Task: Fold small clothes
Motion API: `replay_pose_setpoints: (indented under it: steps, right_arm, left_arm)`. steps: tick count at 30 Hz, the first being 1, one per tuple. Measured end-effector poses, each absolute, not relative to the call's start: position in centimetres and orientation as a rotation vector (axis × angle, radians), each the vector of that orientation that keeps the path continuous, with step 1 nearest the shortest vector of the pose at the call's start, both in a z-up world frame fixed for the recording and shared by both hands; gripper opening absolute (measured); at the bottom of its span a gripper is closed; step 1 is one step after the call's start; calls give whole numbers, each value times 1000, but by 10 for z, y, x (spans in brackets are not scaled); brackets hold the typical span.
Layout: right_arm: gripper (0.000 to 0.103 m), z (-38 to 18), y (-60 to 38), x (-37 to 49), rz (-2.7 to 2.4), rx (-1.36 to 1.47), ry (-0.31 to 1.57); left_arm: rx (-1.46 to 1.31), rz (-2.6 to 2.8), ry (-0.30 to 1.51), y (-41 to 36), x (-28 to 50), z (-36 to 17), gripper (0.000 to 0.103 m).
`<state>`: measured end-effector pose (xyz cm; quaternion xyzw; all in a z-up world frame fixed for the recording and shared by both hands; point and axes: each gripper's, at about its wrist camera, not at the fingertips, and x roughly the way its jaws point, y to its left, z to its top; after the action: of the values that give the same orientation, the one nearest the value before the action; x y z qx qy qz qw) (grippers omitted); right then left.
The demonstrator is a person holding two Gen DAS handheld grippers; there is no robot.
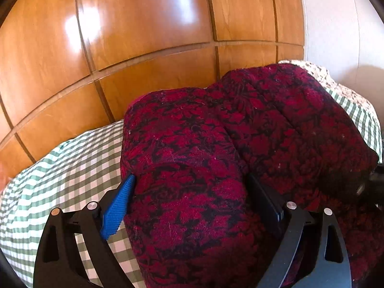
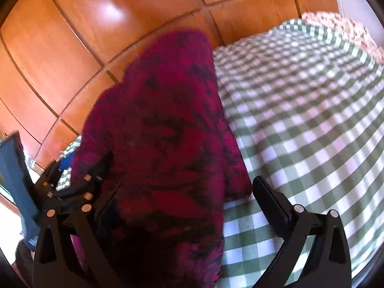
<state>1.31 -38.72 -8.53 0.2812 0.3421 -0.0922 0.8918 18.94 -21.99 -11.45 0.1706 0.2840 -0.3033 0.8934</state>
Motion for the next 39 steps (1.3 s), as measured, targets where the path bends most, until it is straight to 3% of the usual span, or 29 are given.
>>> replay_pose_setpoints:
  steps: [5,9,19,29,39]
  right_arm:
    - [100,-58,-399,22,-284,517,640]
    - [101,-85,-409,53,-407,427,773]
    - [100,-100,-419,50,-382,523,754]
    - [101,-99,-419,42,-310,601,759]
    - [101,-129,-430,33,-69,939,798]
  left_arm:
    - [362,-604,555,-221,180,-113,92]
    - [357,-596,545,-220,176,-113,92]
    - [184,-626,559,-183,183,-97,99]
    - [19,-762,737,-164,210,-113,100]
    - [-230,-926,910,-135,228,-136,100]
